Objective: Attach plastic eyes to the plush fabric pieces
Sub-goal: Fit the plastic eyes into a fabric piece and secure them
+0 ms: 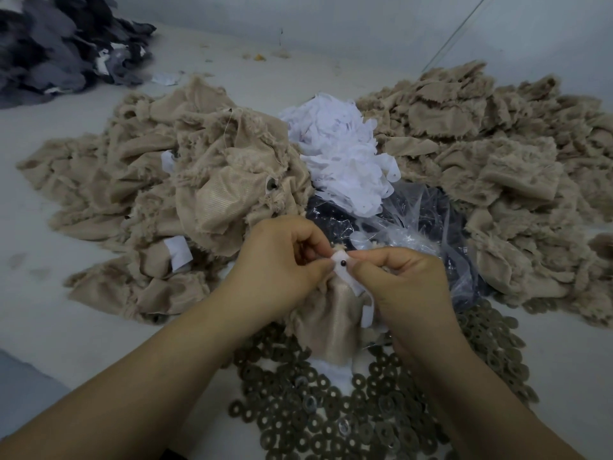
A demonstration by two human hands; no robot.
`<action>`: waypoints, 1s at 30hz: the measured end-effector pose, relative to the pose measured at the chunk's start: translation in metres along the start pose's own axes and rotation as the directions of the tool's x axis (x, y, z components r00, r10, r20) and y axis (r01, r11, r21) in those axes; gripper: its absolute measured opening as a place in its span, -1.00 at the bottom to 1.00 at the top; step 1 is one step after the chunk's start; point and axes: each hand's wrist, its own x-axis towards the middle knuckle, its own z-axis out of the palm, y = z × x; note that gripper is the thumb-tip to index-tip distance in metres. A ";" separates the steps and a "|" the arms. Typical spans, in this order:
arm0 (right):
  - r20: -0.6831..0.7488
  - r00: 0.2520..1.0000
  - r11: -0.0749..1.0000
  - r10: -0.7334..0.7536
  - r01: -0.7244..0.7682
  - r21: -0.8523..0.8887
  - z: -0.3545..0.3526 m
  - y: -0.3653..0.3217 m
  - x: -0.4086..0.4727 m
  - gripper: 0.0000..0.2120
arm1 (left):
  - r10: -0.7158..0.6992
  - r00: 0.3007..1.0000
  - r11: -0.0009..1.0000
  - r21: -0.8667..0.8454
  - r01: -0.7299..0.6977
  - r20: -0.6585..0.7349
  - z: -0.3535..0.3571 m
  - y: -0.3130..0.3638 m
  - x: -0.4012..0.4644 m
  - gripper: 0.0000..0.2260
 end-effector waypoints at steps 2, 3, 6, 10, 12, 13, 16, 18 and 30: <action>-0.021 1.000 1.000 0.016 -0.017 -0.021 -0.001 0.001 0.001 -0.87 | -0.012 0.998 0.999 0.050 0.009 0.064 -0.008 -0.002 0.002 -0.82; -0.043 0.999 0.999 0.021 -0.022 -0.029 -0.002 0.001 0.002 -0.87 | -0.030 0.988 0.997 0.076 0.019 0.150 -0.013 -0.002 0.003 -0.82; -0.110 0.994 0.999 0.012 -0.017 -0.043 -0.007 0.001 0.006 -0.87 | -0.095 0.895 0.984 0.179 0.017 0.436 -0.031 -0.004 0.004 -0.84; -0.102 0.995 0.999 0.005 -0.009 -0.047 -0.008 -0.001 0.005 -0.94 | -0.207 0.714 0.910 0.401 -0.111 0.669 -0.045 -0.012 -0.002 -0.87; -0.092 0.996 0.998 0.009 -0.015 -0.063 -0.007 0.000 0.004 -0.95 | -0.251 0.717 0.842 0.512 -0.170 0.651 -0.042 -0.017 -0.005 -0.83; -0.088 0.996 0.998 0.012 -0.018 -0.064 -0.006 0.001 0.003 -0.96 | -0.254 0.741 0.798 0.567 -0.202 0.622 -0.039 -0.019 -0.007 -0.80; -0.095 0.995 0.996 0.002 -0.010 -0.084 -0.004 0.002 0.003 -0.97 | -0.236 0.795 0.730 0.642 -0.233 0.558 -0.028 -0.023 -0.012 -0.71; -0.100 0.995 0.994 -0.011 0.000 -0.107 -0.004 0.002 0.003 -0.97 | -0.237 0.808 0.731 0.647 -0.217 0.540 -0.023 -0.025 -0.014 -0.66; -0.064 0.997 0.985 -0.041 0.030 -0.168 -0.003 -0.001 0.001 -0.96 | 0.116 0.993 0.986 0.115 -0.119 0.035 -0.024 0.010 -0.005 -0.91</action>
